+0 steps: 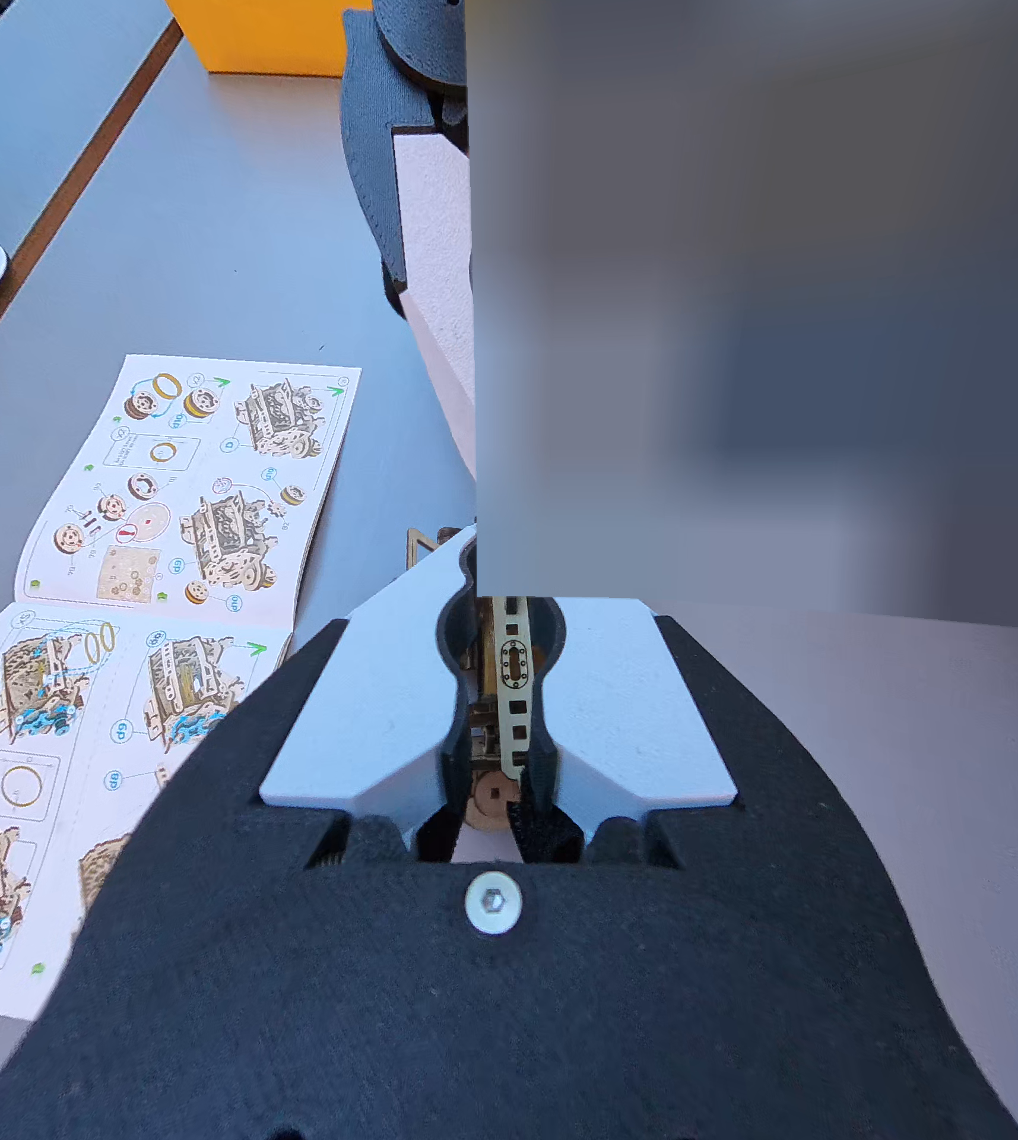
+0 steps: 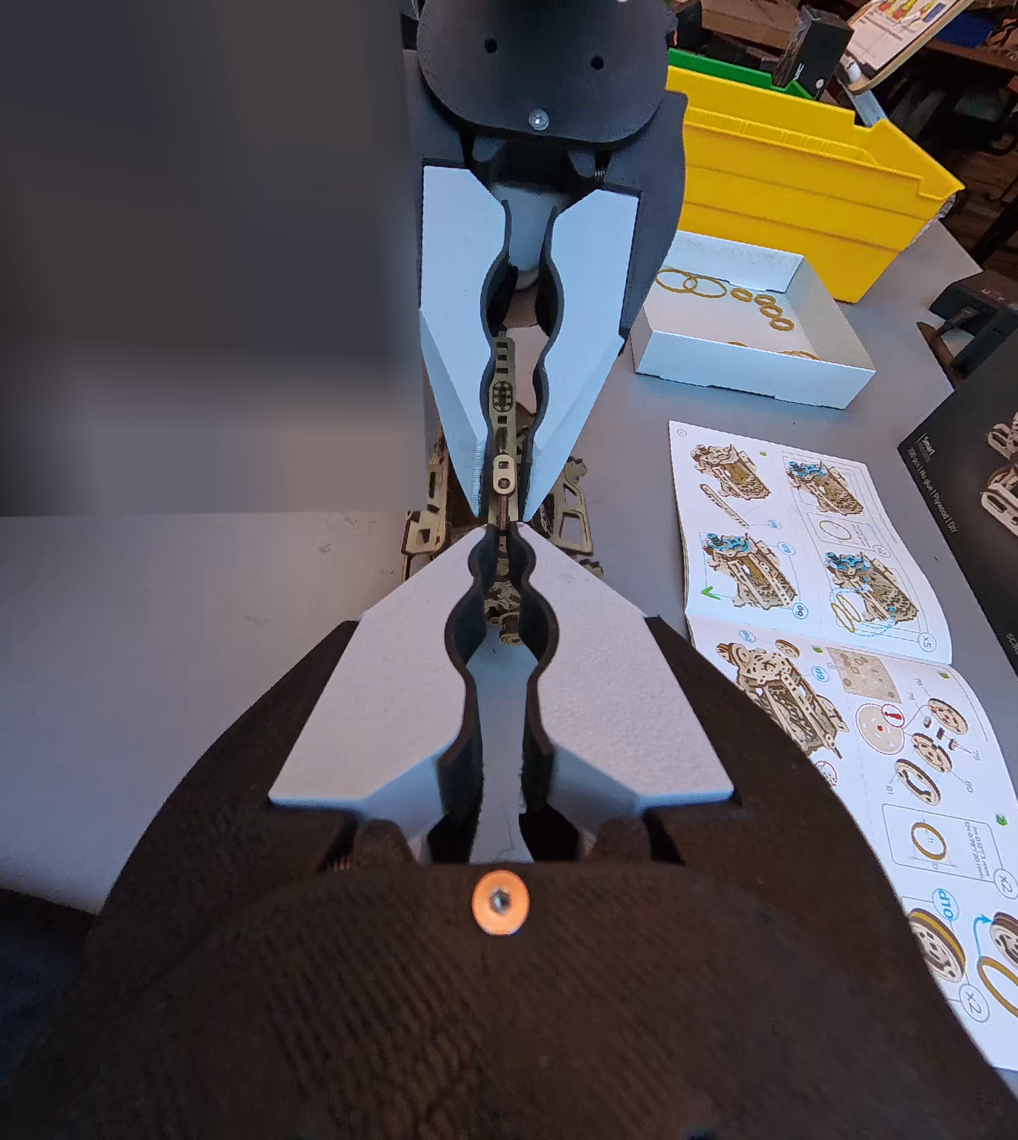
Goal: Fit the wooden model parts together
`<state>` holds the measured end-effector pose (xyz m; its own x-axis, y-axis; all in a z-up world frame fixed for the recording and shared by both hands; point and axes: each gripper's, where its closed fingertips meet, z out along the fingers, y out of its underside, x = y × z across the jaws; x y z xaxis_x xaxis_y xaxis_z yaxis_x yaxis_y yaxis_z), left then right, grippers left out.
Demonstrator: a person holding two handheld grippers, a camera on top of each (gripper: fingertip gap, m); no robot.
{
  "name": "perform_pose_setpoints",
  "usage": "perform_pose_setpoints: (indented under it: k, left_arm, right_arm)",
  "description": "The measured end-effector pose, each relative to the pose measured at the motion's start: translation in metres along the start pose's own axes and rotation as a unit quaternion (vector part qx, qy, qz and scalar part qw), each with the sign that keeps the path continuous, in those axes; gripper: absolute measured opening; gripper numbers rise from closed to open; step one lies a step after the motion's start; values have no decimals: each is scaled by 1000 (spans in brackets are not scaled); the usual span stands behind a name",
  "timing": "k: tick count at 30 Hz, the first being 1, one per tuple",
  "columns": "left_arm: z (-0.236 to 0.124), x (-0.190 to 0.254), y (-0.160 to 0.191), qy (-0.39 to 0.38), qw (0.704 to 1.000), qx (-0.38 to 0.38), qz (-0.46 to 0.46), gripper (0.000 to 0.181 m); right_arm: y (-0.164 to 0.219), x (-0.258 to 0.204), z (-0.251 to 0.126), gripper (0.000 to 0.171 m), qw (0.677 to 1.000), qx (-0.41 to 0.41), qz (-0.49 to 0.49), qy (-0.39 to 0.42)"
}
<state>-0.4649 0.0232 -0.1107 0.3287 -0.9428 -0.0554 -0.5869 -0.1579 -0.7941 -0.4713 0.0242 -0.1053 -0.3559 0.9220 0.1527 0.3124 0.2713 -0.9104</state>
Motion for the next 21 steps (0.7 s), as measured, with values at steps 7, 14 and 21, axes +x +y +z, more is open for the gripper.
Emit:
perform_pose_setpoints:
  k: [7, 14, 21]
  left_arm:
    - [0, 1, 1, 10, 1000, 17, -12, 7]
    - [0, 2, 2, 18, 1000, 17, -6, 8]
    - [0, -1, 1, 20, 1000, 10, -1, 7]
  right_arm:
    - [-1, 0, 1, 2, 1000, 9, 8, 1]
    - [6, -3, -10, 19, 998, 8, 39, 55]
    - [29, -15, -11, 37, 979, -61, 100, 167]
